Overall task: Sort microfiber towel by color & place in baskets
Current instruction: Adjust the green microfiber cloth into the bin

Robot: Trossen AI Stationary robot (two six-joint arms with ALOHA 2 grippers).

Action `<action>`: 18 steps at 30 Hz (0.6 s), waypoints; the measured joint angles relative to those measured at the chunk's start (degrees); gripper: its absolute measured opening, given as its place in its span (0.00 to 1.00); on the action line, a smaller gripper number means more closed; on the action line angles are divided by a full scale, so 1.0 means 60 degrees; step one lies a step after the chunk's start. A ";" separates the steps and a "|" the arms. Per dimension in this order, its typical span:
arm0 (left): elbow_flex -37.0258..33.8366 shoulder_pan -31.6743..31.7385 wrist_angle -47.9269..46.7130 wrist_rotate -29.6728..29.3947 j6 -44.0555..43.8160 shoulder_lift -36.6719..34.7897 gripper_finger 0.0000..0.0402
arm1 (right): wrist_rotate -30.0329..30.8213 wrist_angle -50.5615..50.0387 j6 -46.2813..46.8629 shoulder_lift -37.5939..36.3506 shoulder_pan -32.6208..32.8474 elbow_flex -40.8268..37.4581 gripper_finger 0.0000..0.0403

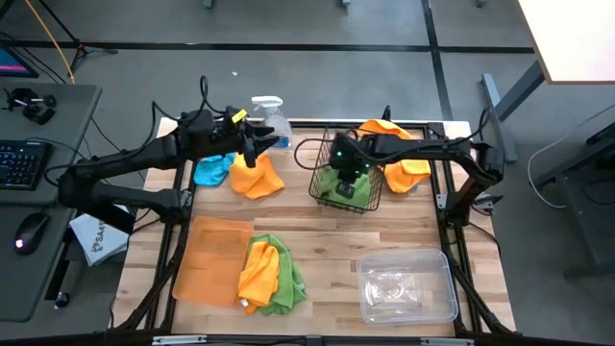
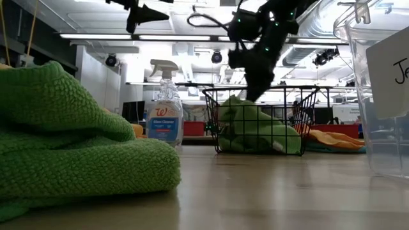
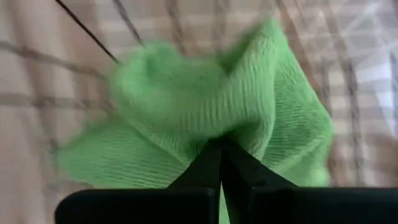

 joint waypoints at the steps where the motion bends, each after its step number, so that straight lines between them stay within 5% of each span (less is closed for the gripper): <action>1: 0.0000 0.0000 -0.0004 -0.0004 0.0047 0.0018 0.50 | 0.0153 -0.0344 -0.0038 0.0000 -0.0059 0.0000 0.00; 18: 0.0000 0.0015 -0.0245 -0.0240 0.0338 0.0021 0.50 | 0.0293 -0.1555 0.0268 0.1462 -0.0545 -0.0004 0.00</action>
